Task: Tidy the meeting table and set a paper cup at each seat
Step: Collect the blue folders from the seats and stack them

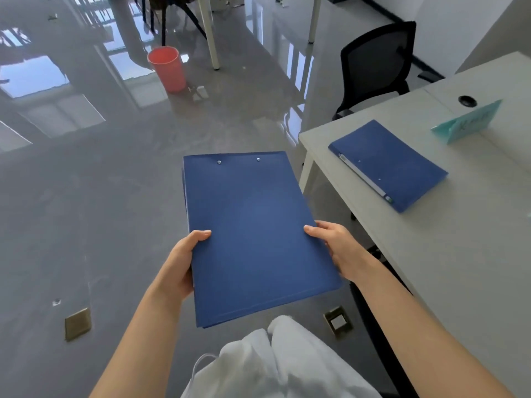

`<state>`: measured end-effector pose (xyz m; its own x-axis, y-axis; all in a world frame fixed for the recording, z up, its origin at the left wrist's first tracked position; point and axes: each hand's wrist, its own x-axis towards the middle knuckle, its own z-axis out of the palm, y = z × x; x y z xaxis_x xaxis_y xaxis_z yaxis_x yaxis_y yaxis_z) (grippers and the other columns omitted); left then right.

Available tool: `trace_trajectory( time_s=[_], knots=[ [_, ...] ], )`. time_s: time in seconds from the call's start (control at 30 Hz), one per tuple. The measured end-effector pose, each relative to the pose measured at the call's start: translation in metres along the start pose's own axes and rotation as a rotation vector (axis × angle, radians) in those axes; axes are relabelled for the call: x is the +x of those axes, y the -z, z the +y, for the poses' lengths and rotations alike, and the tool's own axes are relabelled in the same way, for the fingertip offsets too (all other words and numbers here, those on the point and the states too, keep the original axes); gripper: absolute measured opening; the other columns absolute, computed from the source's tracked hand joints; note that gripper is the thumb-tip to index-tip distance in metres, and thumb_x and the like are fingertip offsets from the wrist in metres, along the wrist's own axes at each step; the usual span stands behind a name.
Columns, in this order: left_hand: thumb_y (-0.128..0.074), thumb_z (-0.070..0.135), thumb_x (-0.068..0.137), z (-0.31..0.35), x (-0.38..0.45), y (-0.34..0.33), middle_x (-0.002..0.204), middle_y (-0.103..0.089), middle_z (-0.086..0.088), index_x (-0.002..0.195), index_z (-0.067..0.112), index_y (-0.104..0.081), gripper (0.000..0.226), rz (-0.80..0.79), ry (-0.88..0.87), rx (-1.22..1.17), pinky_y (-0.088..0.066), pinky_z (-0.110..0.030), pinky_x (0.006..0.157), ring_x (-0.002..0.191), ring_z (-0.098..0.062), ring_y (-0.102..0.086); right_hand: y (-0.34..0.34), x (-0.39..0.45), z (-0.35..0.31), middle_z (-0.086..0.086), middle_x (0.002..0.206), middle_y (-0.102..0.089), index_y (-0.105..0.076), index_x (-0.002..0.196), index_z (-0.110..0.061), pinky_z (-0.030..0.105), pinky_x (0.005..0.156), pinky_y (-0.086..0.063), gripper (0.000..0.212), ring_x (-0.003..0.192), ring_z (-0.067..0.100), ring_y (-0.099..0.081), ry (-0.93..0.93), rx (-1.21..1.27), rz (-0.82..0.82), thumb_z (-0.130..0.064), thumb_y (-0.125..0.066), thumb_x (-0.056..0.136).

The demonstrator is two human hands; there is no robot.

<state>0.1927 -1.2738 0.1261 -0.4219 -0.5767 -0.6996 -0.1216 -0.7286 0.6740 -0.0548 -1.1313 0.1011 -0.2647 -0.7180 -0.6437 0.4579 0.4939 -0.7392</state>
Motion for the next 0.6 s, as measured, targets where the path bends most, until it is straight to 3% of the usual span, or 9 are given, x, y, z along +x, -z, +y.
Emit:
trace_trajectory(
  time_s=[0.23,0.37,0.5,0.6],
  knots=[
    [-0.056,0.023,0.09,0.068,0.098,-0.024,0.107,-0.074,-0.008,0.118,0.013,-0.064,0.03,-0.042,0.12,0.079,-0.056,-0.039,0.076,0.081,-0.025,-0.073,0.022,0.089,-0.058,0.005,0.114,-0.071,-0.054,0.12,-0.019,0.052,0.093,-0.053,0.03,0.103,0.029,-0.068,0.071,-0.026,0.081,-0.02,-0.064,0.091],
    [-0.065,0.029,0.088,0.113,0.151,-0.048,0.101,-0.076,-0.006,0.109,0.013,-0.068,0.027,-0.011,0.151,0.148,-0.056,-0.04,0.076,0.08,-0.025,-0.075,0.033,0.134,-0.1,0.007,0.118,-0.068,-0.05,0.121,-0.022,0.039,0.074,-0.055,0.031,0.099,0.026,-0.068,0.082,-0.023,0.07,-0.017,-0.062,0.093],
    [-0.067,0.032,0.087,0.155,0.198,-0.069,0.104,-0.076,-0.007,0.115,0.012,-0.066,0.034,-0.03,0.135,0.181,-0.058,-0.037,0.068,0.084,-0.026,-0.075,0.045,0.178,-0.137,0.005,0.12,-0.068,-0.051,0.123,-0.021,0.05,0.091,-0.054,0.032,0.106,0.028,-0.067,0.065,0.012,0.088,-0.019,-0.062,0.093],
    [-0.067,0.03,0.088,0.184,0.231,-0.082,0.105,-0.076,-0.007,0.118,0.013,-0.065,0.034,-0.054,0.135,0.199,-0.058,-0.038,0.068,0.084,-0.026,-0.075,0.051,0.203,-0.161,0.004,0.119,-0.068,-0.054,0.123,-0.02,0.051,0.093,-0.053,0.031,0.106,0.027,-0.067,0.048,0.039,0.109,-0.021,-0.062,0.093]
  ],
)
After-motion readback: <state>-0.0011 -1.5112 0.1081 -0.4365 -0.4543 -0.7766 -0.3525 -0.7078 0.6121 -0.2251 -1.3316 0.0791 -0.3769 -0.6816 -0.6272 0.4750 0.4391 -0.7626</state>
